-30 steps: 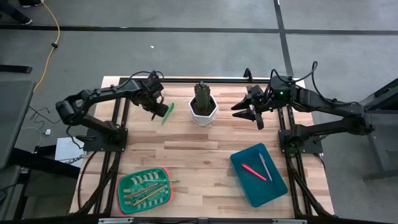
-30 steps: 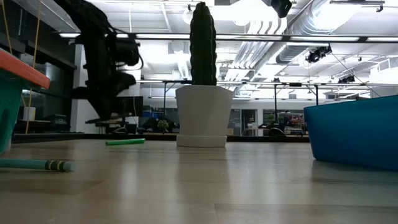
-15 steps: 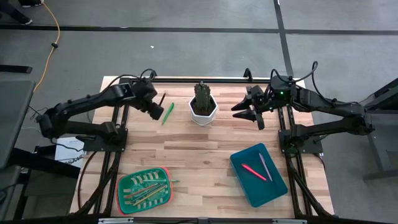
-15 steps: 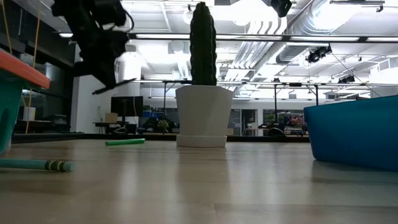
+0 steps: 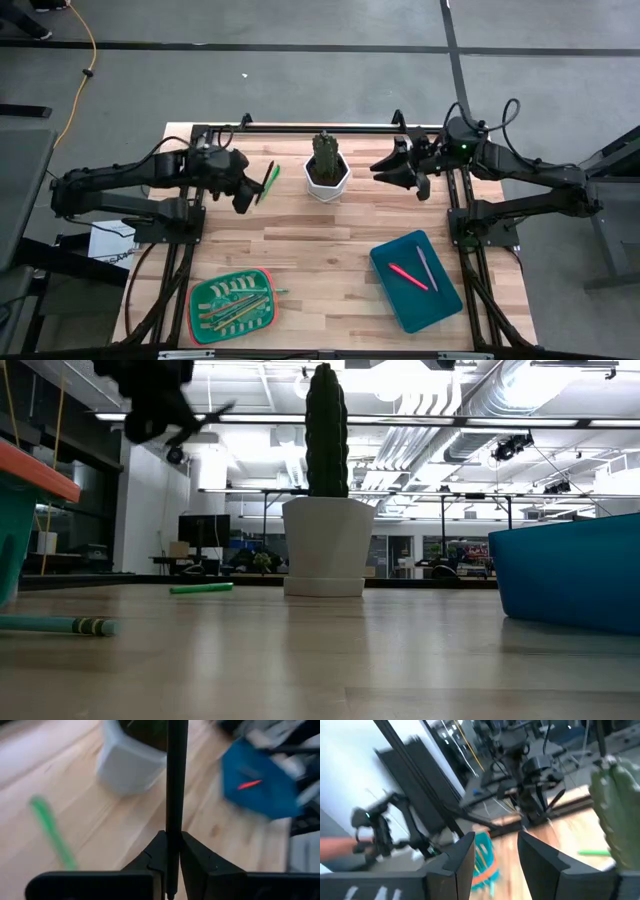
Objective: Sort pens & pencils
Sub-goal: Put the black pen into the blue bin
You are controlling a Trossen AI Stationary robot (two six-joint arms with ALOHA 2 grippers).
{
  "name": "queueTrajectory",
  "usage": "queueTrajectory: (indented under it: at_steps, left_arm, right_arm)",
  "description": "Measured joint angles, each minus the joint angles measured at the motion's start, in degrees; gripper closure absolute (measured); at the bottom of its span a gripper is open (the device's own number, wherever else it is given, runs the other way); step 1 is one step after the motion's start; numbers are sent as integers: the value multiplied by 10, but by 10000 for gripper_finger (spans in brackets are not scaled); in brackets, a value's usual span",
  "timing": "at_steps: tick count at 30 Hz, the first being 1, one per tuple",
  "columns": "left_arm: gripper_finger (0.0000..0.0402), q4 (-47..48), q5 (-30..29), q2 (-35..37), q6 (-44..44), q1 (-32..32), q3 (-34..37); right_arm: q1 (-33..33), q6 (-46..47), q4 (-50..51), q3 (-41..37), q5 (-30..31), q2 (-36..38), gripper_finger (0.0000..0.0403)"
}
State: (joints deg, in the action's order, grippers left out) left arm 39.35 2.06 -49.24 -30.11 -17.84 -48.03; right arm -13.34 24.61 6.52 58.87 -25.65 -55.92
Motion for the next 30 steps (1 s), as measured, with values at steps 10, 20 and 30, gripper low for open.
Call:
queueTrajectory:
  at_steps: [10,20,30]
  left_arm:
    - [375,-239,-74,-4,11,144,0]
    - [376,-359,-133,-53,27,222,0]
    - [375,-454,-119,-129,28,228,0]
  right_arm:
    - [70,65,-84,0,72,-22,263]
    - [168,85,-199,0,169,-125,263]
    - [202,90,-255,0,237,-176,263]
